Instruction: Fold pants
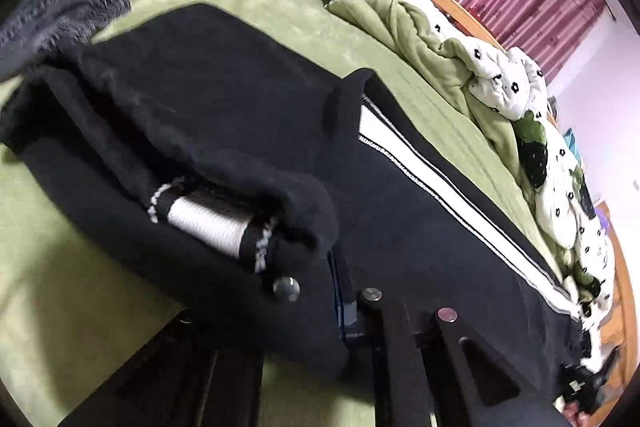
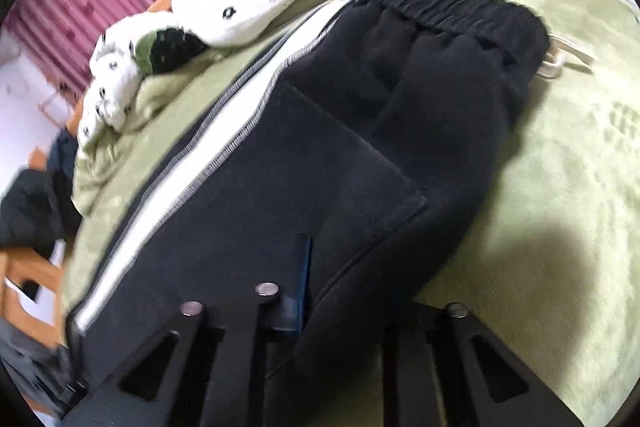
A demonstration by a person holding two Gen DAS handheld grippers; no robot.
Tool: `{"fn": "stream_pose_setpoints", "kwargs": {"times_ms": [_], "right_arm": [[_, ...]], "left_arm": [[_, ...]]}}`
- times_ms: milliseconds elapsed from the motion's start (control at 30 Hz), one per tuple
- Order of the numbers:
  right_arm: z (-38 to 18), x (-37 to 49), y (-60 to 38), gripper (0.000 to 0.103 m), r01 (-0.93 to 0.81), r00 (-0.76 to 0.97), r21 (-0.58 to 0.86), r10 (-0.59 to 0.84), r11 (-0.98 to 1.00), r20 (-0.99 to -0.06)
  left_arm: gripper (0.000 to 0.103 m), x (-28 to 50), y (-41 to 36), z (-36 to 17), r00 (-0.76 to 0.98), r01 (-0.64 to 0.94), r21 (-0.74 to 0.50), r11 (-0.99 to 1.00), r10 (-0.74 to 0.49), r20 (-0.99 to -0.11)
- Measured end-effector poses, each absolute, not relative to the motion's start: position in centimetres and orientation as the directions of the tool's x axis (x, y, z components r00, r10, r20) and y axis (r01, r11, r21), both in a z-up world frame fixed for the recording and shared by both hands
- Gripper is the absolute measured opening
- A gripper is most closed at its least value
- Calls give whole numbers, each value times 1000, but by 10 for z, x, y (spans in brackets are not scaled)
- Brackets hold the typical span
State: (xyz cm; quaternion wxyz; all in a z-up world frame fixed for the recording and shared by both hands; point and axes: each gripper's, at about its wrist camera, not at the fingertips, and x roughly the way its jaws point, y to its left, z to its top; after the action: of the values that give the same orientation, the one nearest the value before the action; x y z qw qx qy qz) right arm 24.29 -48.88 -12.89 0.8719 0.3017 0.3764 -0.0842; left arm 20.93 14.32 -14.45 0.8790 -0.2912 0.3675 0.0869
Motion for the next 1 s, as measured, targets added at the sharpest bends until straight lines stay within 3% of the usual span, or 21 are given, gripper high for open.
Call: {"fn": "stream_pose_setpoints", "kwargs": {"times_ms": [233, 467, 600, 700, 800, 867, 1000], "right_arm": [[-110, 183, -506, 10, 341, 736, 574, 168, 744, -655], [-106, 81, -558, 10, 345, 739, 569, 158, 746, -655], [-118, 45, -570, 12, 356, 705, 495, 120, 792, -699], [-126, 40, -577, 19, 349, 678, 454, 113, 820, -726], [-114, 27, -599, 33, 380, 727, 458, 46, 804, -685], [-105, 19, -617, 40, 411, 757, 472, -4, 780, -653], [-107, 39, -649, 54, 445, 758, 497, -18, 745, -652]], "left_arm": [[8, 159, 137, -123, 710, -358, -442, 823, -67, -701], [9, 84, 116, -131, 668, -313, -414, 855, -111, -735], [11, 62, 103, -138, 651, -287, -384, 878, -116, -750], [16, 64, 103, -142, 632, -297, -374, 879, -114, -767], [32, 60, 98, -139, 595, -312, -320, 894, -79, -800], [50, 54, 93, -134, 597, -312, -274, 910, -36, -801], [56, 35, 85, -126, 611, -291, -256, 922, -27, -791]]}}
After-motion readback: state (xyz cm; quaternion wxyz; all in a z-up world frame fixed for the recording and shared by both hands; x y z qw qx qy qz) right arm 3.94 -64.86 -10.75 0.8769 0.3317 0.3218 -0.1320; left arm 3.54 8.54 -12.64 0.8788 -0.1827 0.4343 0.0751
